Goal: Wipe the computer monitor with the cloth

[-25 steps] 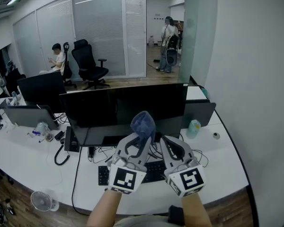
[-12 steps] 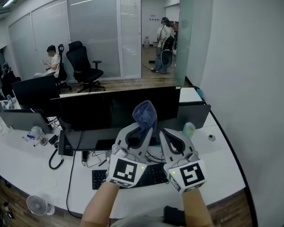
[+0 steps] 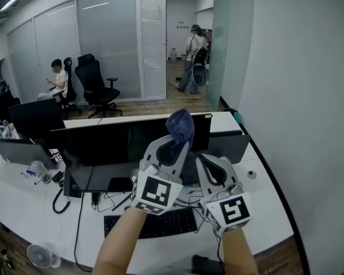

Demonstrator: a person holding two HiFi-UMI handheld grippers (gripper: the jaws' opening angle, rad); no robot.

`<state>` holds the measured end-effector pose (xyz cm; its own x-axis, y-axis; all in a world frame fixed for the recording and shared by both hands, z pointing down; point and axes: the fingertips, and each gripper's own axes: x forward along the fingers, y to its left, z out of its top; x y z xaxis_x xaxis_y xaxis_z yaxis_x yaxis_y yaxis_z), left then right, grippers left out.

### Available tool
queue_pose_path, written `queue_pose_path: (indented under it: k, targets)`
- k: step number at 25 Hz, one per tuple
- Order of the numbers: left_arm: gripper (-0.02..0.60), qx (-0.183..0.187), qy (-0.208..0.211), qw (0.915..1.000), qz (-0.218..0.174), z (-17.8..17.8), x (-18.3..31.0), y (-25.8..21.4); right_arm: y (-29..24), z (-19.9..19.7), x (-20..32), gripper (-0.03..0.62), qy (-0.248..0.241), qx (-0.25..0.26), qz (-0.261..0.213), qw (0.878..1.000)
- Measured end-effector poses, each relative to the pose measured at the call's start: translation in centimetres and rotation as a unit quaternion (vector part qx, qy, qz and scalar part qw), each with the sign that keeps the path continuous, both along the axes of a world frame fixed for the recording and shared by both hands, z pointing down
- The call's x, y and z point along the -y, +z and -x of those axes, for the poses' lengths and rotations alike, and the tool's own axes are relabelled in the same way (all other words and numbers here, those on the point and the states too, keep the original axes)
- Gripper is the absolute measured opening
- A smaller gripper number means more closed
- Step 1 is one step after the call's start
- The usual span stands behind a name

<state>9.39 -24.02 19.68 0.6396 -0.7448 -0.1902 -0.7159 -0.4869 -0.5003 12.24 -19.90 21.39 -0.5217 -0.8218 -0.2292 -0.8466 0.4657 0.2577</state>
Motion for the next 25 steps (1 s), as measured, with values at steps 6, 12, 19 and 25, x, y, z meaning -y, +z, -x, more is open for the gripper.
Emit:
queue_pose_path:
  k: [6,12,19,25]
  targets:
    - [0.060,0.017,0.003,0.9998,-0.004,-2.0,3.1,-1.3,-0.3,-1.6,1.9,0.008,0.012,0.003,0.003,1.000]
    - [0.060,0.039,0.010,0.9991,0.009,-4.9,6.2,-1.5,0.1,-3.0,3.3,0.008,0.021,0.007,0.010,1.000]
    - [0.060,0.050,0.013,0.9982,0.029,-7.9,9.0,-1.2,0.5,-5.3,4.7,0.008,0.037,0.015,0.018,0.999]
    - [0.060,0.064,-0.006,0.9971,0.041,-9.1,11.1,-0.8,1.2,-6.3,5.6,0.008,0.041,0.020,0.027,0.999]
